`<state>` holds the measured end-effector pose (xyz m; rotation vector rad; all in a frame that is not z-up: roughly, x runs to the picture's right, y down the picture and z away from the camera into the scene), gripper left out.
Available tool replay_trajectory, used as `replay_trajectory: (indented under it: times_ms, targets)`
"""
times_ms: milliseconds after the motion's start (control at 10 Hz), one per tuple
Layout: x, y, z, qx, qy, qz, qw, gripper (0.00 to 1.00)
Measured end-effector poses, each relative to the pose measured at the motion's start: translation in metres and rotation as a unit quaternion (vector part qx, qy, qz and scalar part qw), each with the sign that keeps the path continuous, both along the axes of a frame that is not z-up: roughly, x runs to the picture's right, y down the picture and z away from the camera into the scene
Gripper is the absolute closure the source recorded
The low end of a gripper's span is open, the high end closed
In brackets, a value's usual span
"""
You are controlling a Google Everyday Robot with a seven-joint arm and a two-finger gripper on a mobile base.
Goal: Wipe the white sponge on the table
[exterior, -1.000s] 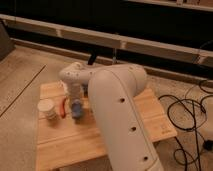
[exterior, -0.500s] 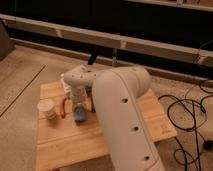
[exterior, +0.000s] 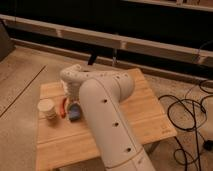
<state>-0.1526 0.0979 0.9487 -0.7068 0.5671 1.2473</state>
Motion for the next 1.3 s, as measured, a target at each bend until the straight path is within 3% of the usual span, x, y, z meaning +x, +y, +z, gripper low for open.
replay_trajectory:
  times_ms: [200,600,1000,1300]
  targets:
    - [0.039,-0.015,-0.007,0.009,0.039,0.009,0.9991,1.00]
    - [0.066,-0.022,-0.003,0.012,0.071,0.020,0.9972,1.00]
    - [0.044,-0.022,0.018,0.006,0.059,-0.016,0.9981,1.00]
    - [0.002,-0.037,0.024,0.025,0.030,-0.036,0.9986,1.00]
